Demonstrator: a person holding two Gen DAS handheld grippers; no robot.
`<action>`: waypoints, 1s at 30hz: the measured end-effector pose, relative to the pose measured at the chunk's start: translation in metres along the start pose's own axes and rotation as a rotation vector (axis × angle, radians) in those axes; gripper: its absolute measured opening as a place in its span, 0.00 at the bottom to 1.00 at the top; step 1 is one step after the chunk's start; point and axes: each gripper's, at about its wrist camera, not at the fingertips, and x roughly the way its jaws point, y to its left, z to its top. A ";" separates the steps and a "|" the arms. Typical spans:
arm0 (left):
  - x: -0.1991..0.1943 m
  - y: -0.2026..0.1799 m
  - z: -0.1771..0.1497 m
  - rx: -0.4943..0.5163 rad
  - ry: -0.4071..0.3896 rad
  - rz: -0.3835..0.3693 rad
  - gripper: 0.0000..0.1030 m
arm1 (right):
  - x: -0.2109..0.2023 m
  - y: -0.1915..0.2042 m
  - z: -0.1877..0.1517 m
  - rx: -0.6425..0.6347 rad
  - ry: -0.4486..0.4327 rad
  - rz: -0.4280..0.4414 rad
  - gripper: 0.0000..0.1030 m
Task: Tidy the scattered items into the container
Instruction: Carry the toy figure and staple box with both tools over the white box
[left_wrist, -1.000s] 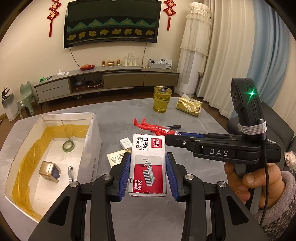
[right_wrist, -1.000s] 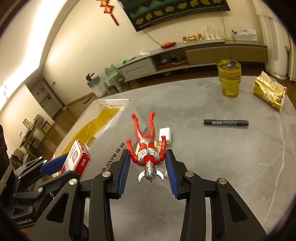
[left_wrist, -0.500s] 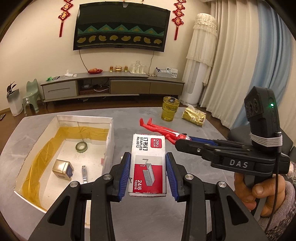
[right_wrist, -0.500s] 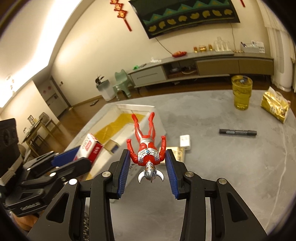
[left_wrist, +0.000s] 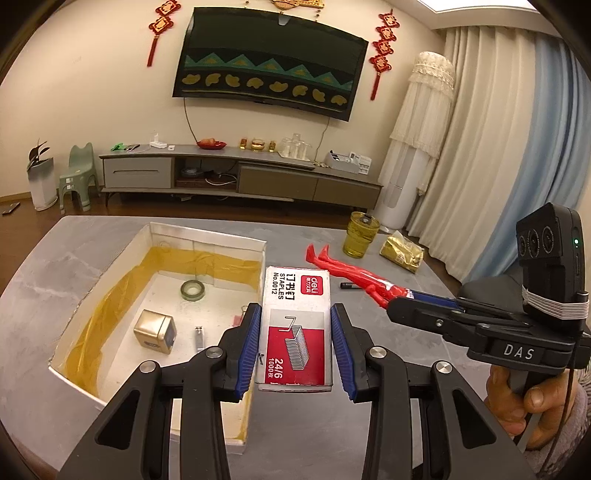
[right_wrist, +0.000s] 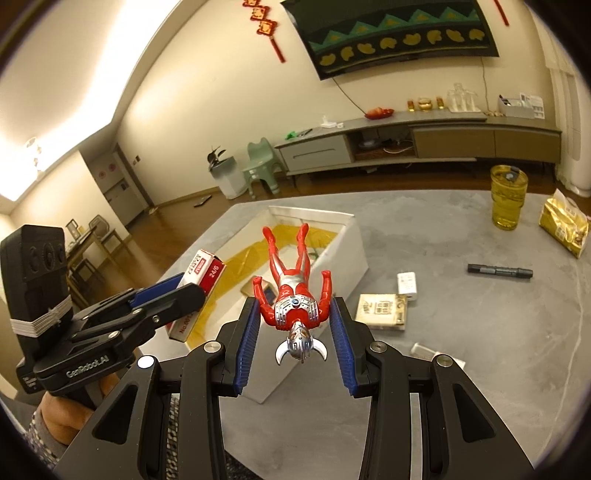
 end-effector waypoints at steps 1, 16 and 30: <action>-0.002 0.004 0.000 -0.005 -0.004 0.002 0.38 | 0.001 0.003 0.001 -0.006 0.001 0.001 0.39; -0.018 0.066 0.000 -0.115 -0.048 0.039 0.38 | 0.021 0.048 0.016 -0.105 0.029 0.000 0.39; -0.010 0.119 -0.006 -0.240 -0.058 0.084 0.38 | 0.065 0.069 0.033 -0.194 0.088 -0.032 0.39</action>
